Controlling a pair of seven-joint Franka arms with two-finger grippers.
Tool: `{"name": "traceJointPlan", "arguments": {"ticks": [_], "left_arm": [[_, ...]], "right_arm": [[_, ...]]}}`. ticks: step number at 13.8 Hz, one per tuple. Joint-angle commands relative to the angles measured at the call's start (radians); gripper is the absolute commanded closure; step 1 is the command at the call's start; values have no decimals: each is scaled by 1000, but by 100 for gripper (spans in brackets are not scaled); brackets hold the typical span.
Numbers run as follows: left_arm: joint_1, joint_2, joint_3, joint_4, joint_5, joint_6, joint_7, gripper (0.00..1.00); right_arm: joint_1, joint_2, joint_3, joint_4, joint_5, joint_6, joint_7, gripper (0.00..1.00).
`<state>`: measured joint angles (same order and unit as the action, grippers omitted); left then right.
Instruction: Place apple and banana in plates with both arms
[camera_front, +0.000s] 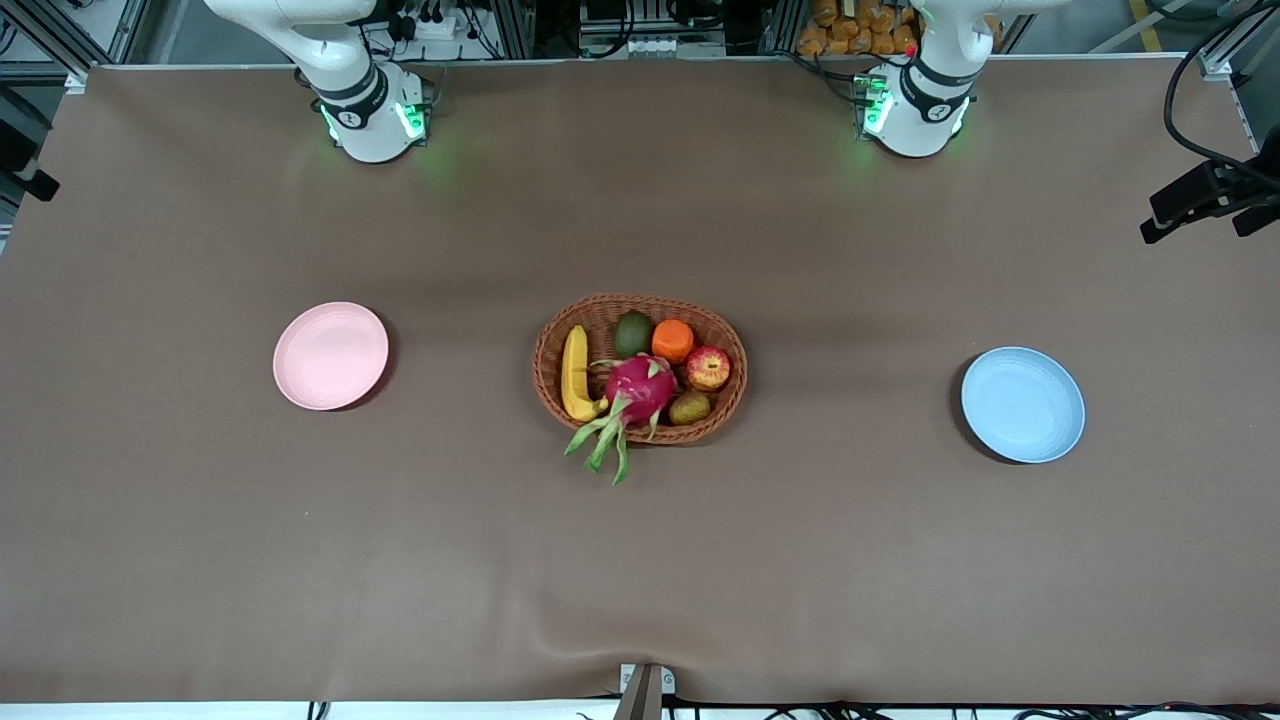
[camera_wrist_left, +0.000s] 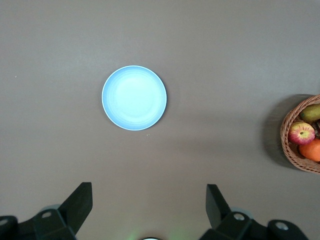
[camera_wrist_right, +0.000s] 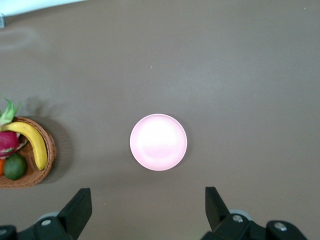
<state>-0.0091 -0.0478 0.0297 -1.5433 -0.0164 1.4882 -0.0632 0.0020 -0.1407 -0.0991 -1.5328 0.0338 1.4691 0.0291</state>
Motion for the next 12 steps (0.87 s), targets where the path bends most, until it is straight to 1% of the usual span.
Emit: {"name": "traceJointPlan", "arguments": {"ticks": [1, 3, 7, 9, 12], "left_arm": [[0, 11, -1, 22, -11, -17, 13, 0], [0, 11, 1, 23, -11, -19, 13, 0], [-2, 17, 1, 26, -10, -19, 13, 0], [-3, 22, -2, 17, -17, -19, 8, 0], [-3, 66, -33, 11, -17, -19, 0, 0]], "right_arm": [[-7, -43, 25, -84, -28, 29, 3, 0], [15, -43, 25, -98, -26, 39, 3, 0], [35, -48, 39, -187, -14, 126, -6, 0], [36, -48, 42, -193, -14, 123, -9, 0], [35, -57, 41, -196, -14, 119, -35, 0]]}}
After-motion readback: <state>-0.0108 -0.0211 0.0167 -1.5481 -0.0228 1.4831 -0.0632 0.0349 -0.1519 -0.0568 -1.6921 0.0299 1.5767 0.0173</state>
